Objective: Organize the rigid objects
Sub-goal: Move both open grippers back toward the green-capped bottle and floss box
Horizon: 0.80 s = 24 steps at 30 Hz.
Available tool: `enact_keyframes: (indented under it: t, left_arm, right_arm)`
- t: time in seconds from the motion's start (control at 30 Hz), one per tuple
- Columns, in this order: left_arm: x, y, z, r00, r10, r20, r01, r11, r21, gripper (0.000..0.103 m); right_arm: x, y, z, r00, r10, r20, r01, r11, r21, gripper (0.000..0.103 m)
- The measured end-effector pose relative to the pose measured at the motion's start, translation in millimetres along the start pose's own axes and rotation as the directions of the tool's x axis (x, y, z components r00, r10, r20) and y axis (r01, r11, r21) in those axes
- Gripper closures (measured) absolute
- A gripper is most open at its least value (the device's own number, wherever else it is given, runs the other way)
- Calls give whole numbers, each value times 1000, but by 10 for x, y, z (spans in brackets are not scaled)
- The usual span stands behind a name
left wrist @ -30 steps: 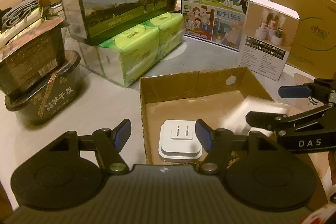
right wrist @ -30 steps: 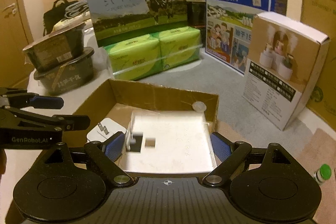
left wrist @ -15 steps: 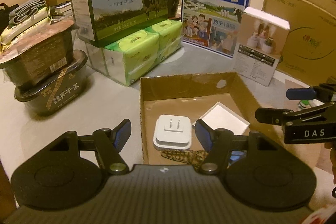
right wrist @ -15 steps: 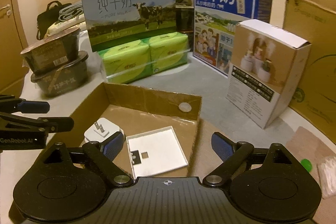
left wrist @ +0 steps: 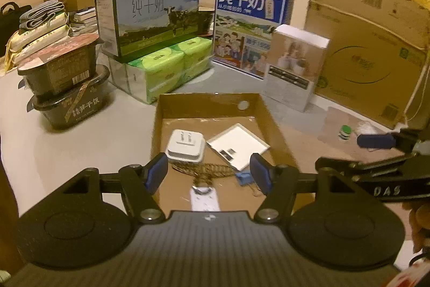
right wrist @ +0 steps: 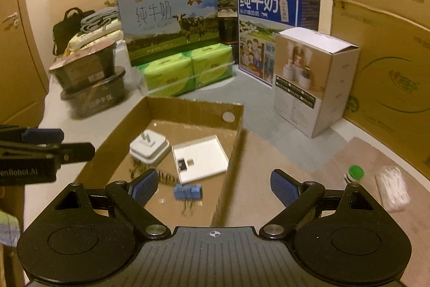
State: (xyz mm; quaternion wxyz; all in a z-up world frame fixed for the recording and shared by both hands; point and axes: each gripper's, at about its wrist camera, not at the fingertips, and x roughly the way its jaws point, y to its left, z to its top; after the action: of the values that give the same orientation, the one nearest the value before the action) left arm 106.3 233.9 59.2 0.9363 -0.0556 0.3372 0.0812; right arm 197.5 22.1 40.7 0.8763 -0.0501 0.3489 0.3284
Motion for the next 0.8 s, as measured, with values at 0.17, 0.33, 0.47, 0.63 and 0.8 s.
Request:
enact_keyframes:
  t: [0.17,0.33,0.47,0.63,0.8]
  left_arm:
    - [-249,-194,-134,1000,-7,11,7,1000,-3,39]
    - [-430,-377,-295,1000,-20,17,20,1000,-11,39]
    - [-532,-531,-417,999,-31,19,31,999,-23,39]
    - [-618,-733,-524,998,-51,27,52,998,-30,39]
    - [-638,-916,-612,997,-71,23,71,997,-28,39]
  right_arm:
    - [-273,-44,-211,1000,-9,-10,9,1000,19,13]
    - [-524,-130,-418,1000,-23,-17,24,999,40,13]
    - [-712,-224,-573,999,-36,-17,37,998,59,13]
    - [-931,-368,-780,998,-61,-16,62,994,87,13]
    - [-1088,-545,-939,995,-100,-21,102,988,115,13]
